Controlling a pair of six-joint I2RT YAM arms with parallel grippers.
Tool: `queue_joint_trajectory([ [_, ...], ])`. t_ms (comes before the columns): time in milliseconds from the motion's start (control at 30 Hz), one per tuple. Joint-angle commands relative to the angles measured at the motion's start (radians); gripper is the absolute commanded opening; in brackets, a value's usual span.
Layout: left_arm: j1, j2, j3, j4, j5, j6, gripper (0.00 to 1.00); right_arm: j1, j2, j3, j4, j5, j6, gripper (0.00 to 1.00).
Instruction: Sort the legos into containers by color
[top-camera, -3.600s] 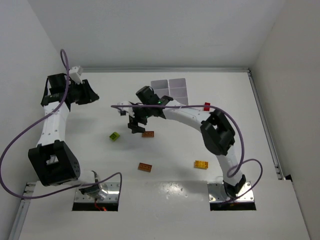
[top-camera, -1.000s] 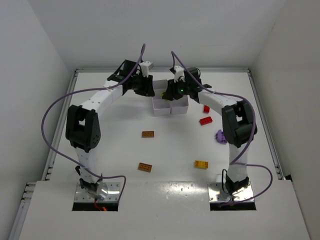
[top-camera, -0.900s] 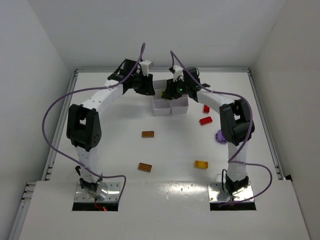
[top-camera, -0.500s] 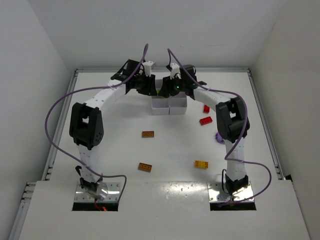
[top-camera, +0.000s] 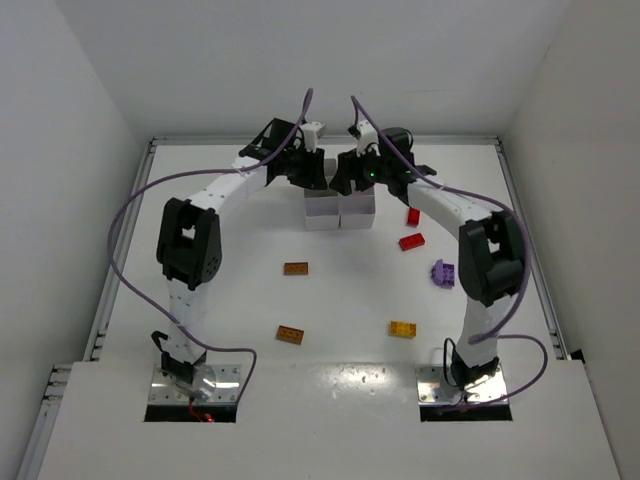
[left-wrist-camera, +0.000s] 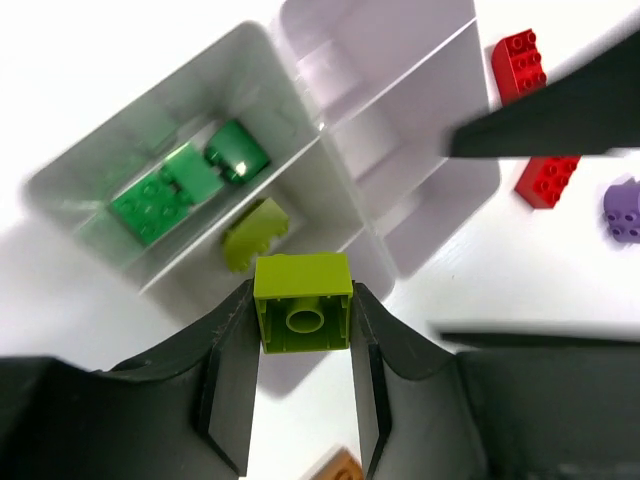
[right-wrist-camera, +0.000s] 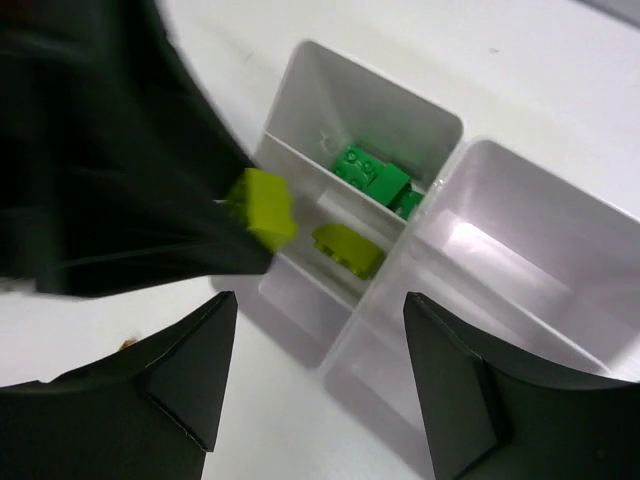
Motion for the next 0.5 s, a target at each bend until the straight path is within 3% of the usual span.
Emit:
queue_joint_trajectory([
  [0, -0.038, 0.036, 0.061, 0.038, -0.016, -0.014, 0.00, -0.014, -0.143, -0.067, 0.023, 0.031, -0.057, 0.68],
  [233, -0.047, 0.102, 0.111, 0.047, -0.095, -0.023, 0.03, -0.053, -0.250, -0.153, -0.007, 0.043, -0.081, 0.68],
  [267, -0.047, 0.111, 0.111, 0.037, -0.107, -0.023, 0.18, -0.054, -0.259, -0.153, -0.007, 0.034, -0.081, 0.68],
  [367, -0.047, 0.111, 0.111, 0.036, -0.133, -0.023, 0.44, -0.054, -0.259, -0.153, -0.027, 0.006, -0.103, 0.68],
  [467, -0.047, 0.111, 0.121, 0.036, -0.164, -0.023, 0.48, -0.054, -0.259, -0.162, -0.039, -0.022, -0.104, 0.68],
])
